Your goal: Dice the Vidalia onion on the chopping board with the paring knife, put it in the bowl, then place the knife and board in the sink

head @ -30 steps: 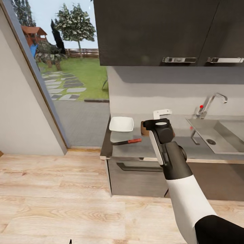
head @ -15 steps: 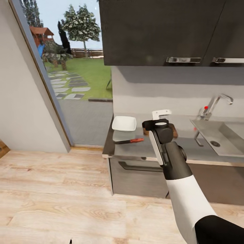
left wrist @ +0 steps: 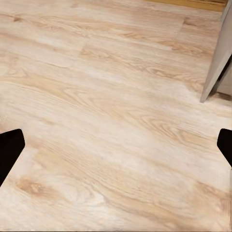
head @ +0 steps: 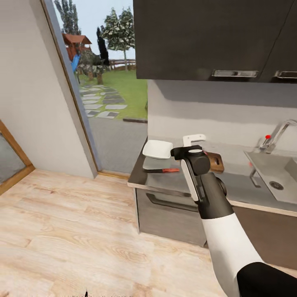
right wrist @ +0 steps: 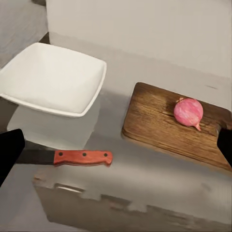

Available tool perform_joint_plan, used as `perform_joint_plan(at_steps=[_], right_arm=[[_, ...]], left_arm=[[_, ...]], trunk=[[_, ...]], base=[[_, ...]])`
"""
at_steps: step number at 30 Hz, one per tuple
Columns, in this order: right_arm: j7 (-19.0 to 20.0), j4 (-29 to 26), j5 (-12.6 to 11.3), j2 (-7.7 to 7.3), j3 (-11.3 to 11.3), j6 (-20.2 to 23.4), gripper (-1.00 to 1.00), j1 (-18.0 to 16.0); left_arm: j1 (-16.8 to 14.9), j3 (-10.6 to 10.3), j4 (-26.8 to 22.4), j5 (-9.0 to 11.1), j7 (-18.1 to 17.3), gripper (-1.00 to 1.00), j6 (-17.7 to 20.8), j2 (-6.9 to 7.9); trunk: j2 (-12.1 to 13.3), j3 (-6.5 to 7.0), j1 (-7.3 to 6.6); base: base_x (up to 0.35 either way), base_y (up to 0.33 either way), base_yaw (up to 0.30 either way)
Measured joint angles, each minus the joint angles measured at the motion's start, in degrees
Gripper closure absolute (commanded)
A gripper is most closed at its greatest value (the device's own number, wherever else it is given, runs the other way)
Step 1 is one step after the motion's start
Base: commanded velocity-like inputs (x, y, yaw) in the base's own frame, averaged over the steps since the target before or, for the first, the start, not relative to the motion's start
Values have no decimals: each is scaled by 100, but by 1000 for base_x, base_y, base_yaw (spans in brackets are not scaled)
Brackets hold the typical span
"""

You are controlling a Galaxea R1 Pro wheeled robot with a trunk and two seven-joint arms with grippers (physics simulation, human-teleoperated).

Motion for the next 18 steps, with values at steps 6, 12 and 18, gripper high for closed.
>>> perform_joint_plan(at_steps=[6, 12, 18], right_arm=[[43, 1, 0, -1, 0, 0, -100, 1], [87, -1, 0, -26, -3, 2, -100, 8], [893, -2, 4, -226, -9, 14, -100, 11]], left_arm=[[0, 0, 0, 0, 0, -100, 0, -1], [-2, 0, 2, -1, 0, -100, 0, -2], [0, 1, 2, -1, 3, -100, -3, 2]], trunk=[[0, 0, 0], [0, 0, 0], [2, 1, 0]], base=[[0, -317, 274], [0, -318, 107], [0, -170, 11]])
